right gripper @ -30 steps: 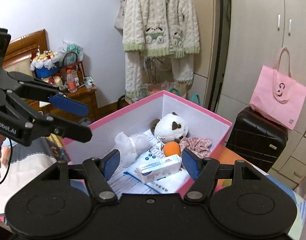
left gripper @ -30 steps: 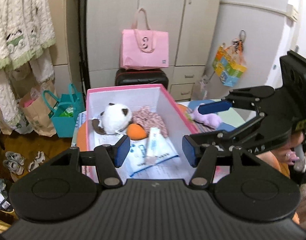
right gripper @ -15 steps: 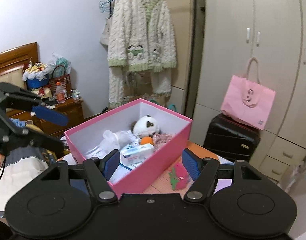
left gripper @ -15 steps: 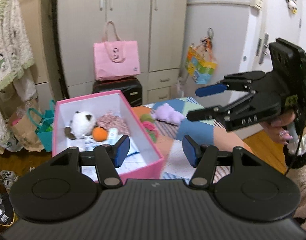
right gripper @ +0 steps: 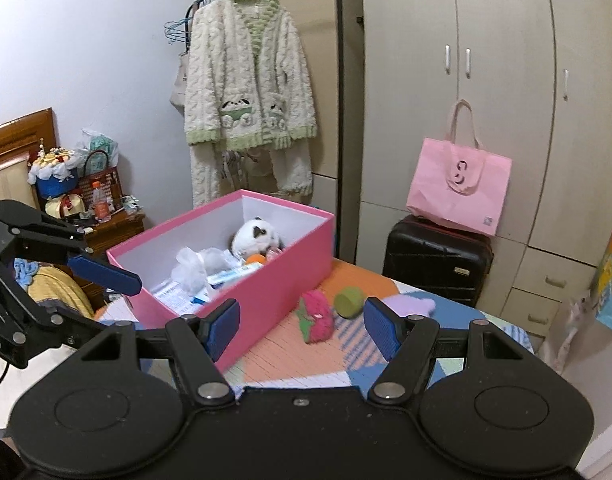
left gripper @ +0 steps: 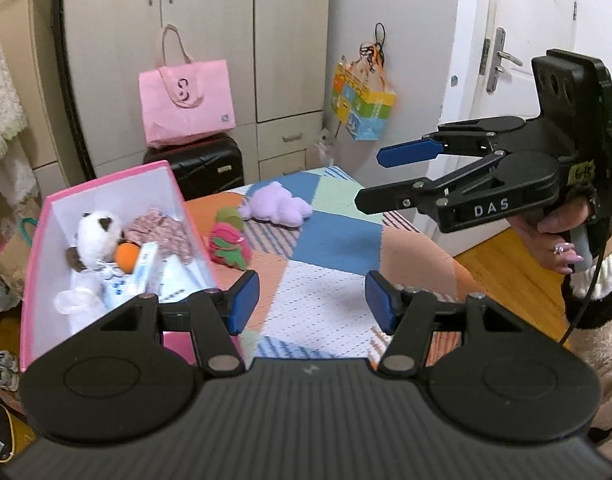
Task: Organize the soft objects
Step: 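Withdraw the left tool from the box toward the lavender teddy bear, then close the left tool on the lavender teddy bear's body, then lift and carry the teddy bear in the left tool over the pink box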
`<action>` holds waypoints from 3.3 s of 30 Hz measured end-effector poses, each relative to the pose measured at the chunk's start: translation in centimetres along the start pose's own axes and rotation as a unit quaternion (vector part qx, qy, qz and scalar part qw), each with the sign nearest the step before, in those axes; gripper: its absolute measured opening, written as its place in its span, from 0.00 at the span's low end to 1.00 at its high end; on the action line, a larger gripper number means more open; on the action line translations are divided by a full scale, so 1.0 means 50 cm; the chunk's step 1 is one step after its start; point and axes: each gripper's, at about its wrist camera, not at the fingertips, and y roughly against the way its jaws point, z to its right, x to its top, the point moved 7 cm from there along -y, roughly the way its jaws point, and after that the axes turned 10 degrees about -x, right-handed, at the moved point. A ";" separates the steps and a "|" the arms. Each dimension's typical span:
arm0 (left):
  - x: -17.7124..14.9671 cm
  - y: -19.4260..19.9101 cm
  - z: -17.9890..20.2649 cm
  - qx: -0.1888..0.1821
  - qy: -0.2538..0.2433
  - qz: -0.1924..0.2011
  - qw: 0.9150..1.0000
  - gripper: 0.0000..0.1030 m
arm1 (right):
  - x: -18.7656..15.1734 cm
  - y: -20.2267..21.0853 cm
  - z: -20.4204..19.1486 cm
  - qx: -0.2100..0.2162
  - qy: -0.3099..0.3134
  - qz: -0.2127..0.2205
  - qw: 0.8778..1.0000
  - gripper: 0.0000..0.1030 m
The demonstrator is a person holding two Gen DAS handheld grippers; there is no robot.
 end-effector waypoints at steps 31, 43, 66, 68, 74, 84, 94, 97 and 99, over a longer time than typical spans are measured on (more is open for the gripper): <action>0.107 -0.375 -0.113 -0.014 0.149 0.036 0.988 0.58 | -0.110 -0.263 0.143 -0.001 0.071 -0.034 0.997 0.74; 0.101 -0.506 -0.181 0.023 0.225 0.040 0.973 0.56 | -0.116 -0.403 0.176 0.010 0.040 -0.069 0.997 0.75; 0.067 -0.583 -0.208 0.051 0.267 0.016 0.962 0.56 | -0.146 -0.441 0.186 -0.006 -0.018 -0.100 0.995 0.57; 0.065 -0.584 -0.204 0.045 0.267 0.014 0.962 0.52 | -0.147 -0.439 0.188 -0.007 -0.028 -0.101 0.995 0.56; 0.065 -0.583 -0.179 0.049 0.249 0.013 0.967 0.50 | -0.153 -0.422 0.193 -0.016 -0.050 -0.103 0.993 0.55; 0.053 -0.563 -0.139 0.047 0.230 0.004 0.972 0.48 | -0.169 -0.382 0.187 -0.035 -0.073 -0.104 0.991 0.55; 0.031 -0.526 -0.107 0.029 0.215 0.010 0.976 0.47 | -0.188 -0.333 0.167 -0.050 -0.099 -0.099 0.989 0.55; 0.022 -0.512 -0.099 0.024 0.210 0.017 0.977 0.47 | -0.191 -0.319 0.161 -0.055 -0.103 -0.094 0.989 0.55; 0.017 -0.502 -0.092 0.021 0.208 0.018 0.978 0.47 | -0.195 -0.308 0.153 -0.058 -0.105 -0.090 0.989 0.55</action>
